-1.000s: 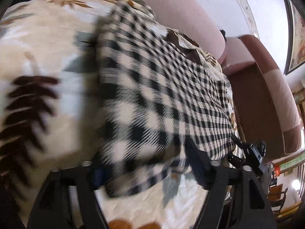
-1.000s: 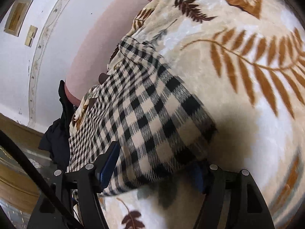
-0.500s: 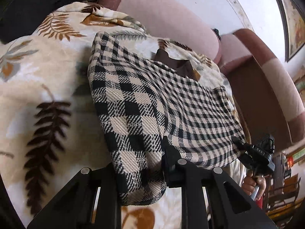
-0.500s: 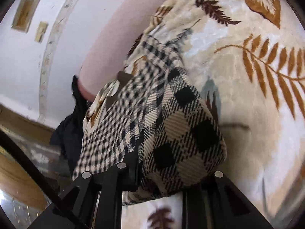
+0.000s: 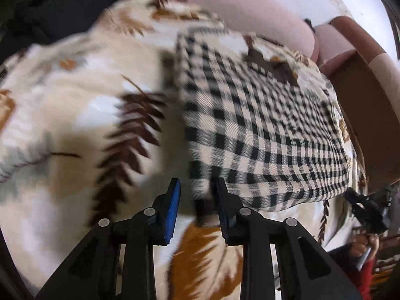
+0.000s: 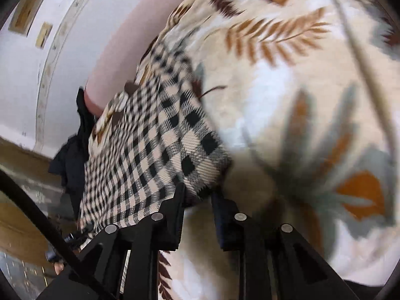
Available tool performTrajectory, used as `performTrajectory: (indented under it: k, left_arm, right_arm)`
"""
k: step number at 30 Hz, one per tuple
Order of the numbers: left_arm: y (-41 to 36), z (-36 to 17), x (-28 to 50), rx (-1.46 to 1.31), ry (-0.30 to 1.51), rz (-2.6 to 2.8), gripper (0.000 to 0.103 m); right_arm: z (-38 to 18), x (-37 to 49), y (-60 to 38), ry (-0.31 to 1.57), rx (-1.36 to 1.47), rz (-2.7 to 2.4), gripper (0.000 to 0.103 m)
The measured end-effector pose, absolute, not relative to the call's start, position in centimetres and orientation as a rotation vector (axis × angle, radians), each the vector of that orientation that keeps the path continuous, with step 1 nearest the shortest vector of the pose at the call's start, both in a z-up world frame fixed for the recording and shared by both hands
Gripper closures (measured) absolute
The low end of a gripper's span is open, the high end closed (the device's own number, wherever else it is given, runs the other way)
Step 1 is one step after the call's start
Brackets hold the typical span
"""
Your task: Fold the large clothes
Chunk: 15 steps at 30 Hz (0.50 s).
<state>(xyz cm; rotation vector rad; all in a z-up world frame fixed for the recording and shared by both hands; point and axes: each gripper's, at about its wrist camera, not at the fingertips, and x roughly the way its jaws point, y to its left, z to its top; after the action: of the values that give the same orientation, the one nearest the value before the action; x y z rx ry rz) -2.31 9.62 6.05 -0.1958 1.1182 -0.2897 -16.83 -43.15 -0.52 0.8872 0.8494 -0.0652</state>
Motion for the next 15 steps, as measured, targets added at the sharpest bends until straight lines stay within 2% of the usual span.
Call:
performTrajectory:
  k: [3, 7, 9, 10, 15]
  left_arm:
    - [11.0, 8.4, -3.2, -0.192, 1.017, -0.248, 0.076]
    - [9.3, 10.0, -3.0, -0.195, 0.931, -0.274, 0.060]
    - [7.6, 9.9, -2.6, -0.175, 0.931, -0.297, 0.057]
    - [6.6, 9.6, -2.3, -0.158, 0.934, -0.309, 0.056]
    - [1.6, 7.3, -1.0, -0.026, 0.951, -0.290, 0.056]
  right_arm:
    - [1.8, -19.1, -44.2, 0.743, 0.842, -0.199, 0.077]
    - [6.2, -17.9, -41.9, 0.653, 0.602, -0.249, 0.073]
    - [7.7, -16.0, -39.0, 0.640, 0.467, -0.204, 0.054]
    - [8.2, -15.0, -37.4, 0.640, 0.412, -0.160, 0.051]
    - [7.0, -9.4, -30.5, 0.742, 0.246, 0.031, 0.050]
